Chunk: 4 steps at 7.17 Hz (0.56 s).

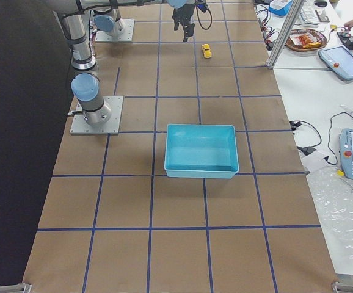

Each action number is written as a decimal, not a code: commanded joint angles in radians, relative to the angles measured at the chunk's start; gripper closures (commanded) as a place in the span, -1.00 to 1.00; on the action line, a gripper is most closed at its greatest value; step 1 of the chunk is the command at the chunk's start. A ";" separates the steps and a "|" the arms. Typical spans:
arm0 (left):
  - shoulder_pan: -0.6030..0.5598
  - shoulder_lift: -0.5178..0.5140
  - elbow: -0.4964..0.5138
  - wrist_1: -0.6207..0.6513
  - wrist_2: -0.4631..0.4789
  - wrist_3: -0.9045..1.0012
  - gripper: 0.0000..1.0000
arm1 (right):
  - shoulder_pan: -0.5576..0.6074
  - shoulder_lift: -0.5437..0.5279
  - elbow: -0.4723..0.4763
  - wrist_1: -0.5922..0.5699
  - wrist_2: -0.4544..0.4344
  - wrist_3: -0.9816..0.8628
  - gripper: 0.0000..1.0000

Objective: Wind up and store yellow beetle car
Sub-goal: 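Move the open right gripper across the table over the car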

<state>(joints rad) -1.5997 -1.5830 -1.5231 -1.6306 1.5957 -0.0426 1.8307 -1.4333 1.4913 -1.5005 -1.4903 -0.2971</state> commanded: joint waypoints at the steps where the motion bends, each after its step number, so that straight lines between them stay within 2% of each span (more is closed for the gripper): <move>1: 0.013 0.000 0.000 0.000 0.001 0.004 -1.00 | 0.019 0.097 -0.072 -0.030 0.053 -0.008 -0.99; 2: 0.033 0.001 0.000 0.000 0.000 0.029 -1.00 | 0.019 0.178 -0.132 -0.027 0.050 0.012 -0.99; 3: 0.043 0.004 0.000 -0.002 0.000 0.035 -1.00 | 0.021 0.209 -0.166 -0.026 0.065 0.189 -0.99; 4: 0.046 0.008 0.000 -0.002 0.000 0.050 -1.00 | 0.021 0.218 -0.167 -0.032 0.068 0.465 -0.99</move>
<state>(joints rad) -1.5622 -1.5790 -1.5232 -1.6316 1.5955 -0.0092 1.8506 -1.2453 1.3462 -1.5278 -1.4299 -0.1100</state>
